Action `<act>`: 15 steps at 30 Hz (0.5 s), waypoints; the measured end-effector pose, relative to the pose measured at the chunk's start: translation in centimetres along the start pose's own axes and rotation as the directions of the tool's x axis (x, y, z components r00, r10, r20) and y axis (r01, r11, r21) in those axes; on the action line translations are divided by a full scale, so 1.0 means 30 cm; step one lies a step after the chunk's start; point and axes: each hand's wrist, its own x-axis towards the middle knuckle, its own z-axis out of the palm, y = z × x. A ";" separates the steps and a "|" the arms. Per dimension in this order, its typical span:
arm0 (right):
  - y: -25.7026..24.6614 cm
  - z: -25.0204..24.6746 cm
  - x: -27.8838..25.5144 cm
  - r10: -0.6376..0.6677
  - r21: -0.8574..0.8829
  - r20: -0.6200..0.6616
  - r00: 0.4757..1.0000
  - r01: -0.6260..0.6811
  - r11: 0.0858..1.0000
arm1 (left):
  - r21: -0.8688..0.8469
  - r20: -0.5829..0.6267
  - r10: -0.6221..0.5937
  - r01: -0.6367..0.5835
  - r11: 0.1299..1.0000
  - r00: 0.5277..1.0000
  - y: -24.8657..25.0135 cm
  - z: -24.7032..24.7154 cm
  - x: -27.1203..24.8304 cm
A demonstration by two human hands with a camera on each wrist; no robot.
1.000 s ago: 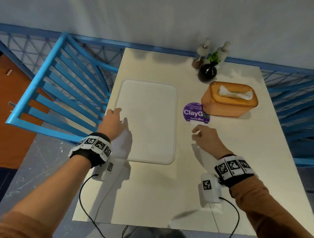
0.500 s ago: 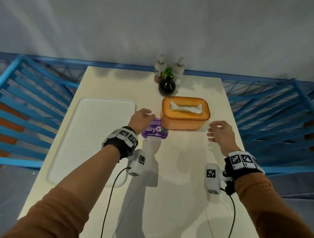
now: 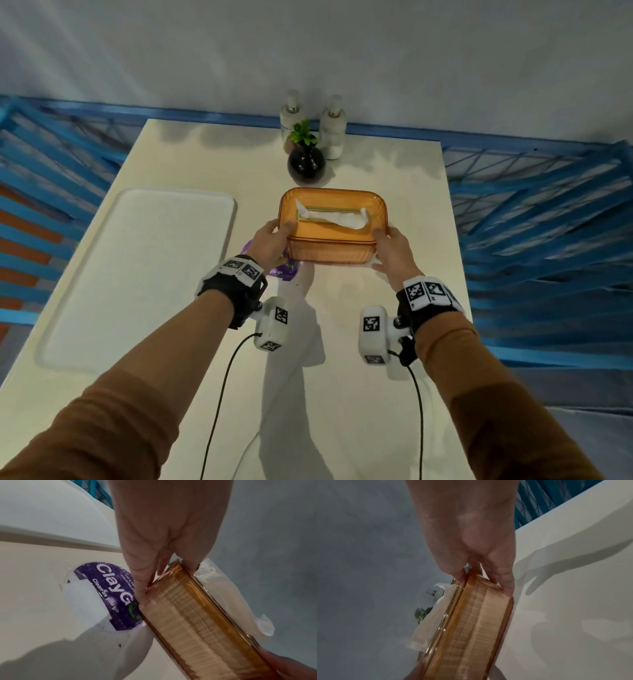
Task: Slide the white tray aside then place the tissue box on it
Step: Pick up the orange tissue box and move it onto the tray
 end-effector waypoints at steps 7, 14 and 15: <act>0.048 -0.006 -0.019 0.010 0.104 0.067 0.998 -0.017 0.994 | -0.097 0.039 0.025 -0.021 0.995 0.999 -0.033 0.002 -0.045; 0.082 0.002 -0.142 -0.010 0.203 0.118 0.993 -0.014 0.979 | -0.130 0.080 0.025 -0.014 0.991 0.997 -0.084 -0.062 -0.147; 0.082 0.005 -0.164 -0.020 0.213 0.130 0.991 -0.009 0.977 | -0.133 0.085 0.034 -0.022 0.991 0.996 -0.089 -0.078 -0.169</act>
